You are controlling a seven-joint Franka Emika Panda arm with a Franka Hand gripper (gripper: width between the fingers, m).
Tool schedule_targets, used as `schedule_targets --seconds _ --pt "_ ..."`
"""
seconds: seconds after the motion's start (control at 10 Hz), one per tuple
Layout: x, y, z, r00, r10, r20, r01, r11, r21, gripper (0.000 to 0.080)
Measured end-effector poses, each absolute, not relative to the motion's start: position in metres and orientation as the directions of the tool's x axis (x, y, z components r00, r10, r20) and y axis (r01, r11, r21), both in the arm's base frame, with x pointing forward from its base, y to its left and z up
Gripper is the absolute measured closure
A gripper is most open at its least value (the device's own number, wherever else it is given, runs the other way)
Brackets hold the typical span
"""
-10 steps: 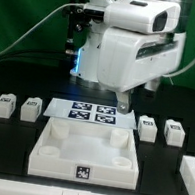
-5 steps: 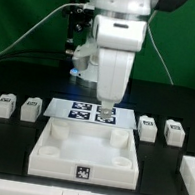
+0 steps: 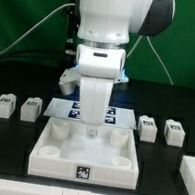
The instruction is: Assemble one leg
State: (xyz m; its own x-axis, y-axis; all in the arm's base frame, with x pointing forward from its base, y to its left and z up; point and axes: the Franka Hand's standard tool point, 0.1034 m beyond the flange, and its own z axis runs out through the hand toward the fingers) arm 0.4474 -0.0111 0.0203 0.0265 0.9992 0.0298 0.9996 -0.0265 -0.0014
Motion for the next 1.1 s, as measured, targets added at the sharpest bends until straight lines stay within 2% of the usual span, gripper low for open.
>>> schedule_targets --seconds 0.2,0.4,0.7,0.8,0.9,1.1 --pt "0.4414 -0.0139 0.0102 0.036 0.999 0.033 0.999 -0.035 -0.022 0.015" --pt "0.4401 -0.0151 0.0093 0.041 0.999 0.033 0.999 -0.041 -0.025 0.015" --pt "0.4398 -0.0154 0.009 0.043 0.999 0.032 0.999 -0.042 -0.026 0.0553" --pt "0.4397 -0.0155 0.009 0.043 0.999 0.032 0.999 -0.042 -0.027 0.0553" --pt "0.4399 -0.0154 0.0091 0.043 0.999 0.032 0.999 -0.042 -0.026 0.0724" --pt "0.4402 -0.0155 0.0093 0.043 0.999 0.032 0.999 -0.042 -0.025 0.0742"
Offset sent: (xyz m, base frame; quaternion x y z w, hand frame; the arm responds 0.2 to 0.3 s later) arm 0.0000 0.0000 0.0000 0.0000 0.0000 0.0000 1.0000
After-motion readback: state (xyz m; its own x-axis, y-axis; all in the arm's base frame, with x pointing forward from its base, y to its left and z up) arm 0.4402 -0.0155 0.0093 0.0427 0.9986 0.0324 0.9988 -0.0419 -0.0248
